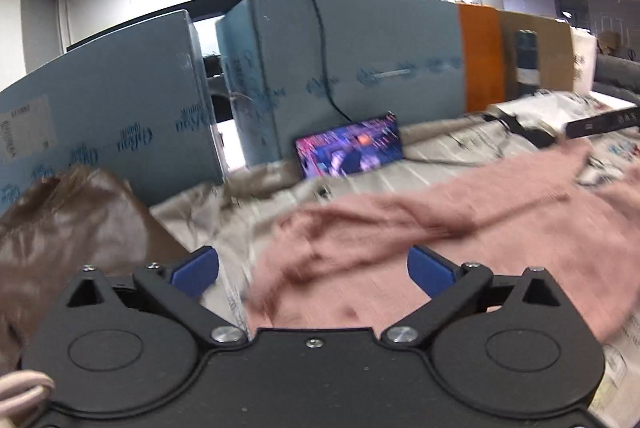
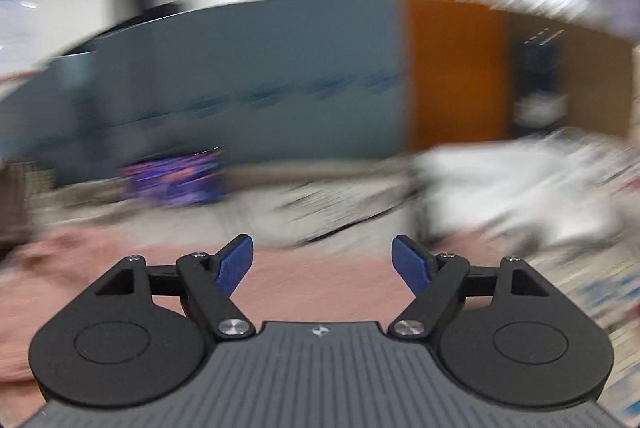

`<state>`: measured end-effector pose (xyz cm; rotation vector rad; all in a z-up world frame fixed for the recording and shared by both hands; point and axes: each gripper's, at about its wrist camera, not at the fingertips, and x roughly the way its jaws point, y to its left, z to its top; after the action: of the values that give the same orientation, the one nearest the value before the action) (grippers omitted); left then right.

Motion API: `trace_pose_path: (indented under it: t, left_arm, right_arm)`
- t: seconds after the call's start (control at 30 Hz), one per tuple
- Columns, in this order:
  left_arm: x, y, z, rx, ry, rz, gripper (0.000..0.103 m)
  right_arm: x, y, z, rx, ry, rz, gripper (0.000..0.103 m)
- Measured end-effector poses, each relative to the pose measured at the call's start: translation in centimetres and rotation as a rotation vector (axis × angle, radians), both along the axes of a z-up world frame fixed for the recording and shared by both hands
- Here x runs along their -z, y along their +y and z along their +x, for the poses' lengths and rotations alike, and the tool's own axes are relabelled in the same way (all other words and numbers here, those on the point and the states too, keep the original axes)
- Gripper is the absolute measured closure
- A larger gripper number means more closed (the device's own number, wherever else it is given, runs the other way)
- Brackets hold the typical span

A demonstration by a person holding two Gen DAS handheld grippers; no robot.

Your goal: Fold clothes

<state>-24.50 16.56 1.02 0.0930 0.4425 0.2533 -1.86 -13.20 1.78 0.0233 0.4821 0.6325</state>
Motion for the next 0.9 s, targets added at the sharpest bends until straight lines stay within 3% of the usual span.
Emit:
trace_pose_path:
  t: [0.1,0.23,0.4,0.43,0.5,0.53,0.63,0.77,0.83,0.87,0.9]
  left_arm:
    - [0.9,-0.7,-1.9,-0.015,0.009,-0.02,0.0]
    - [1.8,-0.4,-3.3,-0.036,0.023,-0.098,0.0]
    - [3.2,-1.0,-2.5,-0.091,0.106,-0.035,0.0]
    - [3.3,-1.3,-2.3,-0.097,0.115,-0.016,0.0]
    - [3.3,-1.4,-2.2,-0.106,0.115,0.001,0.0]
    - [3.2,-1.3,-2.4,-0.11,0.098,-0.005,0.0]
    - [2.6,-0.9,-3.1,-0.108,0.038,-0.024,0.0]
    - [1.8,-1.5,-3.1,-0.024,-0.041,-0.062,0.0]
    - [2.3,-2.6,-2.1,0.018,0.004,-0.019,0.0]
    - [2.6,-3.1,-1.5,0.038,0.032,0.008,0.0]
    - [2.9,-3.7,-1.0,0.057,0.06,0.034,0.0]
  right_arm:
    - [1.1,2.6,-2.4,-0.121,0.053,-0.018,0.041]
    - [2.5,5.5,-4.5,-0.278,0.139,-0.009,0.042]
    - [3.6,8.8,-5.2,-0.34,0.206,-0.025,0.049]
    - [3.8,9.4,-5.3,-0.35,0.205,-0.032,0.053]
    - [4.0,10.2,-5.6,-0.369,0.194,-0.052,0.086]
    - [3.7,10.0,-5.8,-0.378,0.179,-0.046,0.091]
    - [2.4,8.8,-6.5,-0.37,0.115,-0.02,0.093]
    - [1.6,7.8,-7.2,-0.353,0.07,-0.05,0.093]
    - [2.4,8.3,-7.6,-0.334,0.051,-0.108,0.09]
    - [2.9,8.6,-7.8,-0.318,0.032,-0.149,0.08]
    - [3.4,9.0,-8.0,-0.3,0.009,-0.193,0.062]
